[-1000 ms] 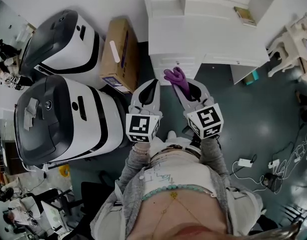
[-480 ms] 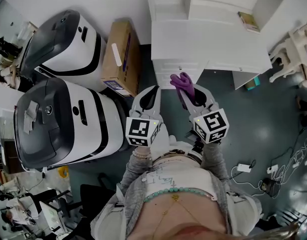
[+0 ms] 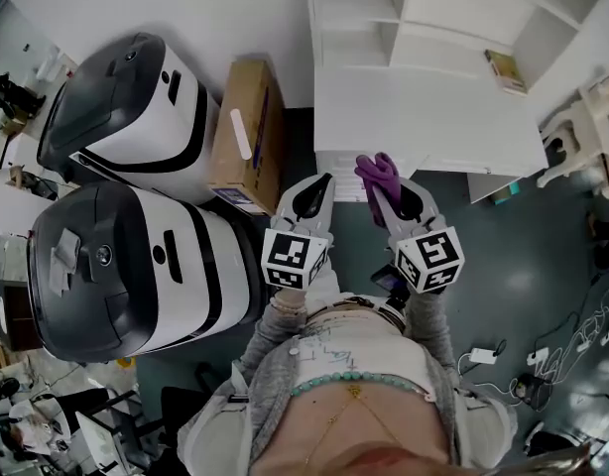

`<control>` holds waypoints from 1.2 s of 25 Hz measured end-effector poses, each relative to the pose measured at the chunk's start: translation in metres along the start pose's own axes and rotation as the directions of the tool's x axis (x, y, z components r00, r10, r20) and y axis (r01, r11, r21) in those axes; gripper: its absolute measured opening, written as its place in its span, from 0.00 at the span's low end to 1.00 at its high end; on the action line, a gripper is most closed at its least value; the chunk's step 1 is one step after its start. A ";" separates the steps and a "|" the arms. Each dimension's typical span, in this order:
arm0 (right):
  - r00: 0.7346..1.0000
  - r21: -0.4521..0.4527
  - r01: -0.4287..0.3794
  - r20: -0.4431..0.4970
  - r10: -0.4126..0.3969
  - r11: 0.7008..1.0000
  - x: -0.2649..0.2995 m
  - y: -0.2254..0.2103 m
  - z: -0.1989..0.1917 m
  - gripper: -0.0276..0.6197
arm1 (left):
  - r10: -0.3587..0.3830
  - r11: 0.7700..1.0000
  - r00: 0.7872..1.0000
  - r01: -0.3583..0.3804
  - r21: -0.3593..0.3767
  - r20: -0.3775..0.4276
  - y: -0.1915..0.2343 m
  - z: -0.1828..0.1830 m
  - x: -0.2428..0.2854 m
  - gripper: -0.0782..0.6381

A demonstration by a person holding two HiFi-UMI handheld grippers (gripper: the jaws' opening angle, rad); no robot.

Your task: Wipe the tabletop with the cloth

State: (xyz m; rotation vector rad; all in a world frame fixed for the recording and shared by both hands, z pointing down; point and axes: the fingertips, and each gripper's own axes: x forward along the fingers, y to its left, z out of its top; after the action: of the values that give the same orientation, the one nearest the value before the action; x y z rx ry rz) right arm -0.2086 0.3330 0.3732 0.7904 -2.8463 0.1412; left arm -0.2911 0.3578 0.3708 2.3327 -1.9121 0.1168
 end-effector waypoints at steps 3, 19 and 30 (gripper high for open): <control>1.000 -0.011 0.011 -0.005 -0.011 1.000 0.023 -0.007 0.005 0.18 | -0.019 1.000 1.000 0.019 0.002 -0.009 0.018 0.001 0.017 0.11; 0.996 -0.004 0.082 -0.047 -0.082 0.997 0.097 -0.035 0.003 0.18 | -0.095 0.995 0.995 0.095 0.008 -0.032 0.077 -0.009 0.069 0.11; 0.998 -0.004 0.005 -0.059 -0.005 1.000 0.130 -0.067 0.010 0.18 | -0.034 0.999 0.998 0.034 0.008 -0.045 0.092 -0.003 0.104 0.11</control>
State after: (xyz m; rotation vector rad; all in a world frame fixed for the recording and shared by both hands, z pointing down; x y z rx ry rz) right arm -0.2846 0.2090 0.3926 0.7798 -2.7884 0.1561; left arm -0.3607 0.2400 0.3922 2.3465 -1.8540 0.1738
